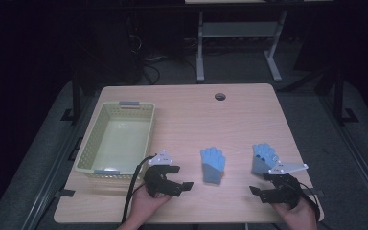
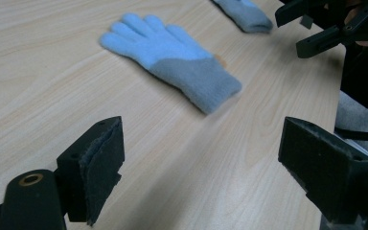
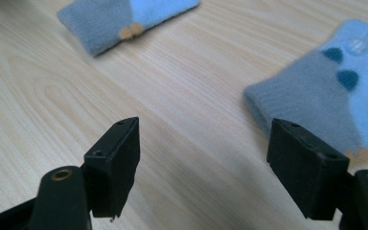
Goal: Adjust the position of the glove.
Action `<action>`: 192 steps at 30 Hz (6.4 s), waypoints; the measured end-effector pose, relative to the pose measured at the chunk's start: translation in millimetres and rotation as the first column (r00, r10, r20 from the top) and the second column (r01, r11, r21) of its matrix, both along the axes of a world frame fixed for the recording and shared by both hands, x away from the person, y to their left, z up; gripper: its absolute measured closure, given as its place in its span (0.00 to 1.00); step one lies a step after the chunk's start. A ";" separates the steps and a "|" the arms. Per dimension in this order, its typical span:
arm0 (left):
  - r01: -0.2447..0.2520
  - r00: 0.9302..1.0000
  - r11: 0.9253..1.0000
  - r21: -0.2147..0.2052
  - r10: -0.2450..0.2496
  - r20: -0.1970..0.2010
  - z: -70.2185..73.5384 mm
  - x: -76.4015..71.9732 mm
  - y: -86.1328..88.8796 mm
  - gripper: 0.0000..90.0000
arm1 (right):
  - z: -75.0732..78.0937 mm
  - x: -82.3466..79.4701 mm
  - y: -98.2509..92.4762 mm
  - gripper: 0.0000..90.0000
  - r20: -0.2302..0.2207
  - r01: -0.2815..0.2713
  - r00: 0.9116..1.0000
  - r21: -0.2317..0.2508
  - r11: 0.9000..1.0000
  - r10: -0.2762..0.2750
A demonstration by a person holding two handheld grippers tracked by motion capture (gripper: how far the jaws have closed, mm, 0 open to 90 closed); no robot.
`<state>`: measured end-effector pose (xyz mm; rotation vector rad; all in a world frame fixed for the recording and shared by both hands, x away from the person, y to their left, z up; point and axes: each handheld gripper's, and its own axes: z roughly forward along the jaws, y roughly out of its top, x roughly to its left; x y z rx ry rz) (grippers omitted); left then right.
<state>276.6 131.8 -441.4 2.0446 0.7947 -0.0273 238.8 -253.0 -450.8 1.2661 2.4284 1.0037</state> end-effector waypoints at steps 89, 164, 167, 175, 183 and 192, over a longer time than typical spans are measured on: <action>0.000 1.000 0.998 -0.057 0.002 0.025 8.0 -7.1 3.1 0.17 | 5.7 102.3 -19.1 0.81 -0.217 0.062 0.970 -0.228 0.972 -0.113; -0.021 0.999 0.997 -0.077 0.023 0.028 11.7 -4.9 12.5 0.17 | 44.8 93.2 129.8 0.90 -0.170 -0.277 0.952 -0.131 0.952 0.254; -0.018 0.999 0.997 -0.080 0.020 0.032 11.9 -5.2 12.4 0.17 | 40.9 92.8 130.4 0.89 -0.175 -0.273 0.953 -0.136 0.952 0.248; -0.020 0.999 0.997 -0.080 0.022 0.025 10.8 -5.4 11.3 0.17 | 29.3 90.4 134.0 0.84 -0.171 -0.247 0.960 -0.160 0.956 0.220; -0.028 0.999 0.996 -0.080 0.030 0.019 9.9 -5.3 11.3 0.17 | 28.2 89.7 134.7 0.70 -0.142 -0.215 0.971 -0.175 0.961 0.192; -0.026 1.000 0.997 -0.072 0.027 0.015 9.0 -5.8 8.0 0.17 | 26.1 88.0 136.1 0.88 -0.124 -0.211 0.973 -0.138 0.968 0.195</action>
